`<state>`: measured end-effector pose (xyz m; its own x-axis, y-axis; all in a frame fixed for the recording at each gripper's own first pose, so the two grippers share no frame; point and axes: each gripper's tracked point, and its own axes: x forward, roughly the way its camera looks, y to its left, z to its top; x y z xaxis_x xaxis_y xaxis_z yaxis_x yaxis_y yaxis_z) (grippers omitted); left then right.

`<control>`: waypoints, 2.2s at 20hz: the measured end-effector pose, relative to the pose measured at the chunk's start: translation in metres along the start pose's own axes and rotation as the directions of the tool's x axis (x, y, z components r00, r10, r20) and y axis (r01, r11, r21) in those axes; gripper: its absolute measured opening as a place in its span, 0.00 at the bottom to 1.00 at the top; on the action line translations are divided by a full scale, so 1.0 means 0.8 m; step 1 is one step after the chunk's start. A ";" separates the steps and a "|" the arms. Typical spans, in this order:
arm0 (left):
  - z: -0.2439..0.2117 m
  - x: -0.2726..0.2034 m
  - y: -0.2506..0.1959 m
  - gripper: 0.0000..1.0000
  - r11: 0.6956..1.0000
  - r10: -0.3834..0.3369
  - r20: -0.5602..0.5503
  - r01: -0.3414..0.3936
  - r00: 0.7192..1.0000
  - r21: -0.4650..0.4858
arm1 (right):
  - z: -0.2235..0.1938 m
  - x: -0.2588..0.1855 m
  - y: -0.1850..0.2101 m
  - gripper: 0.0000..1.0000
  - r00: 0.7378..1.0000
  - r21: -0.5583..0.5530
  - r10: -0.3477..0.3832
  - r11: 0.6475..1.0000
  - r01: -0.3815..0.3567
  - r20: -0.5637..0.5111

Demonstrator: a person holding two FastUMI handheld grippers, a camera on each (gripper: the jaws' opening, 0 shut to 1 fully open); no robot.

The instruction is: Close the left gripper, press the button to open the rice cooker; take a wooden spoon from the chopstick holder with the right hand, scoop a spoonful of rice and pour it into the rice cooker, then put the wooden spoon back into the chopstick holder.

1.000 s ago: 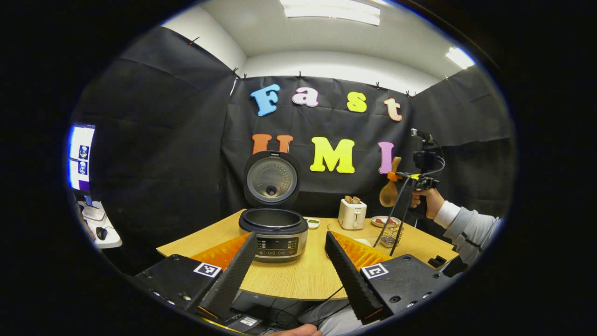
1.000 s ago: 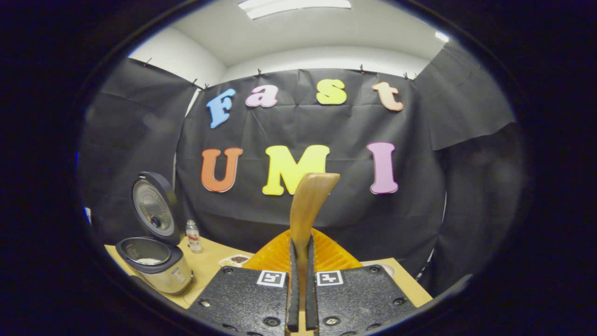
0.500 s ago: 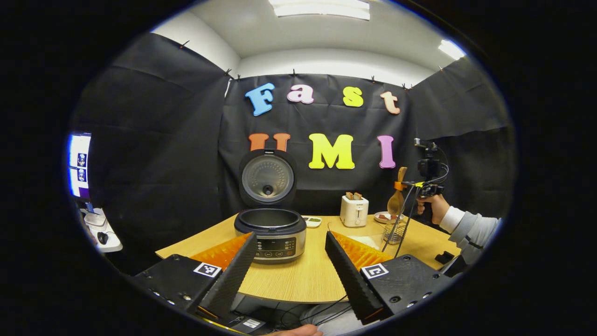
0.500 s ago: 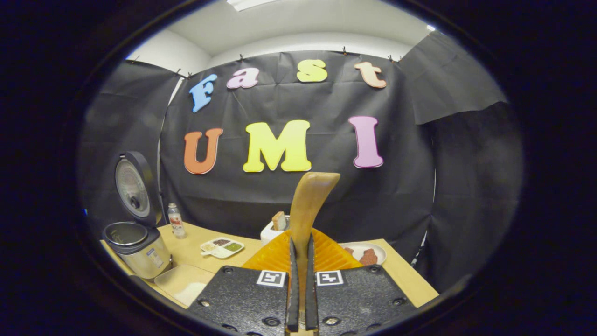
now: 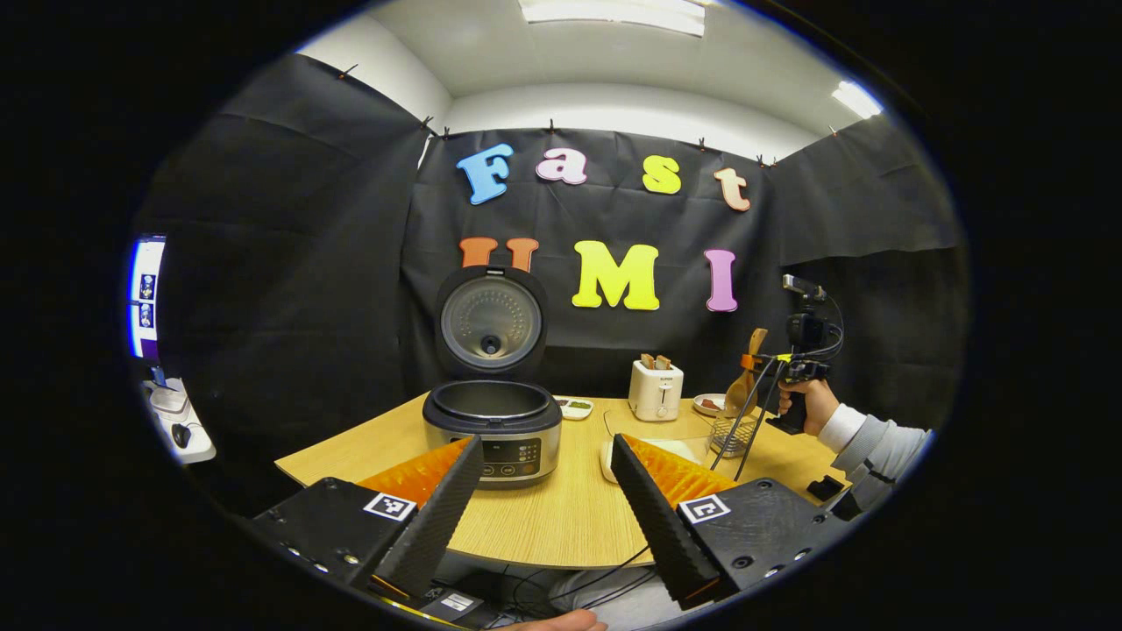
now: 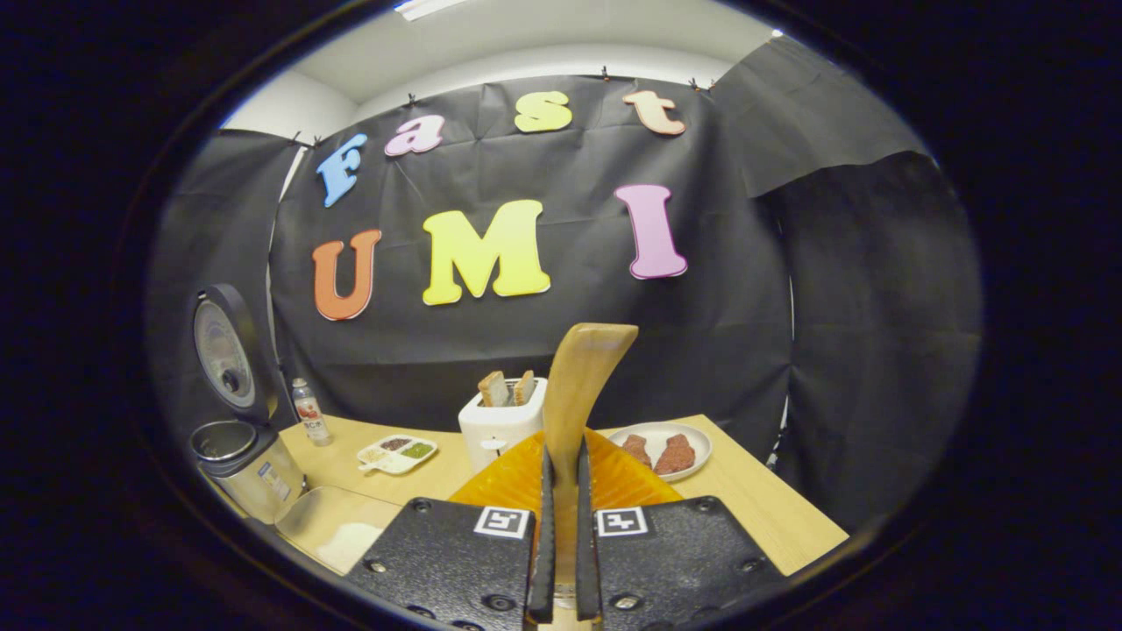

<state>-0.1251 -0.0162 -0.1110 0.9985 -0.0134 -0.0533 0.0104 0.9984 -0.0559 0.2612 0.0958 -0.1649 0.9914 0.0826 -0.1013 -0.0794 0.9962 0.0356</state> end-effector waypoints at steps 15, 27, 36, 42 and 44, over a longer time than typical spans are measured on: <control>0.023 0.046 -0.014 0.94 0.998 -0.058 0.035 0.058 0.998 -0.007 | 0.068 -0.093 0.007 0.93 0.994 0.063 -0.005 0.998 -0.002 0.109; 0.102 0.106 0.029 0.94 1.000 -0.029 0.035 0.029 0.999 -0.006 | 0.084 -0.288 0.028 1.00 0.984 -0.067 -0.057 0.995 0.069 0.170; 0.207 0.179 0.054 0.93 0.993 0.037 0.095 -0.047 0.995 0.104 | 0.053 -0.331 0.024 0.97 0.988 -0.124 -0.027 0.991 0.046 0.153; 0.231 0.276 0.052 0.94 0.995 0.025 0.084 -0.033 0.996 0.096 | 0.063 -0.318 -0.013 1.00 0.972 -0.049 -0.078 0.995 0.091 0.224; 0.233 0.306 0.062 0.95 0.993 0.036 0.089 -0.046 0.995 0.105 | 0.062 -0.313 -0.026 1.00 0.967 -0.039 -0.082 0.995 0.094 0.239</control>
<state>0.1297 0.0406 0.0587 0.9990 0.0278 0.0338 -0.0295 0.9982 0.0515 0.0195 0.0530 -0.0911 0.9906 -0.0086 0.1368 0.0104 0.9999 -0.0129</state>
